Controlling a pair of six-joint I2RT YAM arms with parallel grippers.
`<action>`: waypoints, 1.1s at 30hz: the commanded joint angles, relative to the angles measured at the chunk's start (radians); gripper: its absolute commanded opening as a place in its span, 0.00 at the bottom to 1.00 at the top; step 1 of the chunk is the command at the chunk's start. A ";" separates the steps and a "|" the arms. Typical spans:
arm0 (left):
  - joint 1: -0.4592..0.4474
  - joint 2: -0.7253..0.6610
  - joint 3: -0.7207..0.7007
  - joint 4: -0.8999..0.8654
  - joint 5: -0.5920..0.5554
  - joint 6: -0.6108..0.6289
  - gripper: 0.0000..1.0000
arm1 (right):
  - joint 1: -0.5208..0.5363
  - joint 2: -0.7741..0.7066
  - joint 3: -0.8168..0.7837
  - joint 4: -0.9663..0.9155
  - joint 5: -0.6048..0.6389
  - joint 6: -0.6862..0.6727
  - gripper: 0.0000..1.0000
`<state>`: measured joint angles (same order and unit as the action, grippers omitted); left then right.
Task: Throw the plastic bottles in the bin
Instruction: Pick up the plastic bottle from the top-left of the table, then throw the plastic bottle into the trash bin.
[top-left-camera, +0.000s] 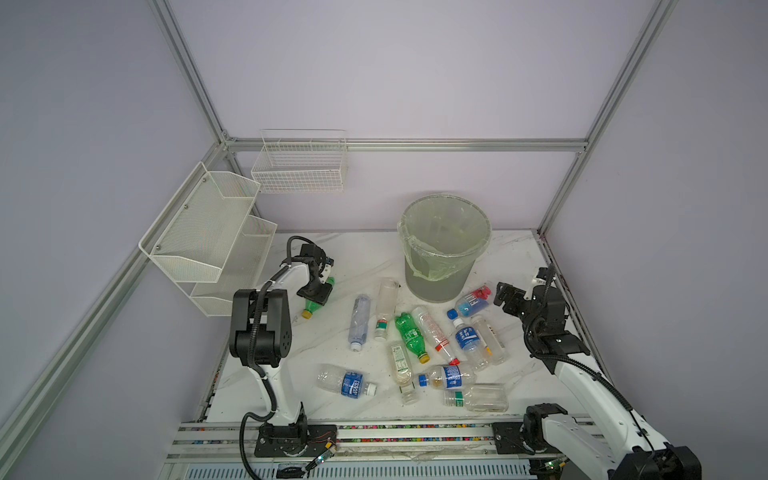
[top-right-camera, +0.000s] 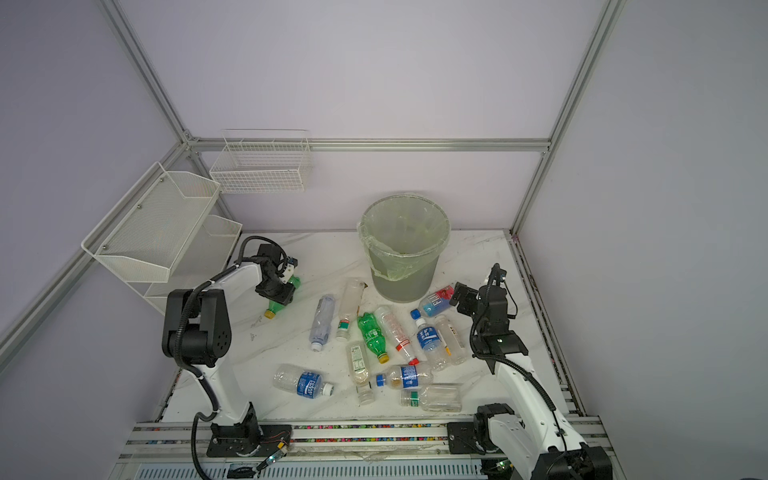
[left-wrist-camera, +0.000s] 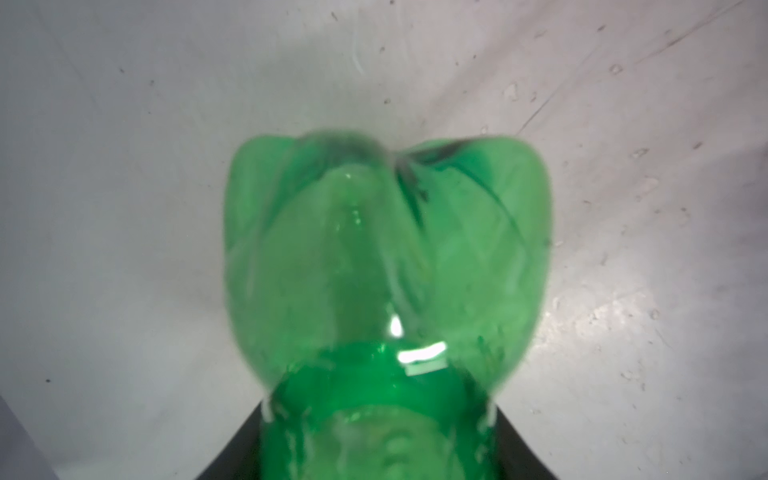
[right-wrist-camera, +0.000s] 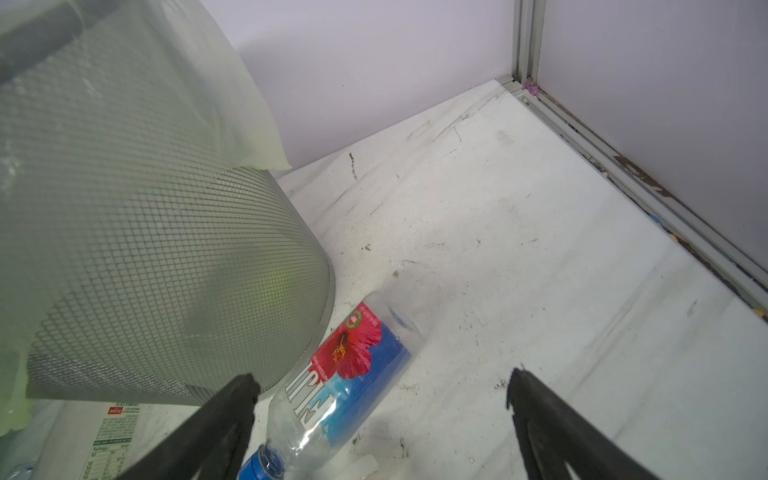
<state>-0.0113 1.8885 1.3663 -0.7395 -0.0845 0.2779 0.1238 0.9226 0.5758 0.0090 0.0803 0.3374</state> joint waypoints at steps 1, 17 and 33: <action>0.005 -0.099 0.088 -0.048 0.075 -0.092 0.43 | 0.004 -0.026 0.021 -0.021 -0.019 0.040 0.97; 0.006 -0.496 -0.025 -0.055 0.481 -0.382 0.44 | 0.005 -0.075 -0.002 -0.081 -0.081 0.129 0.97; -0.012 -0.821 -0.194 0.275 0.858 -0.715 0.41 | 0.005 -0.093 -0.022 -0.126 -0.098 0.156 0.97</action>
<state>-0.0147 1.1339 1.2377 -0.6418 0.6876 -0.2993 0.1238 0.8223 0.5747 -0.1013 -0.0097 0.4789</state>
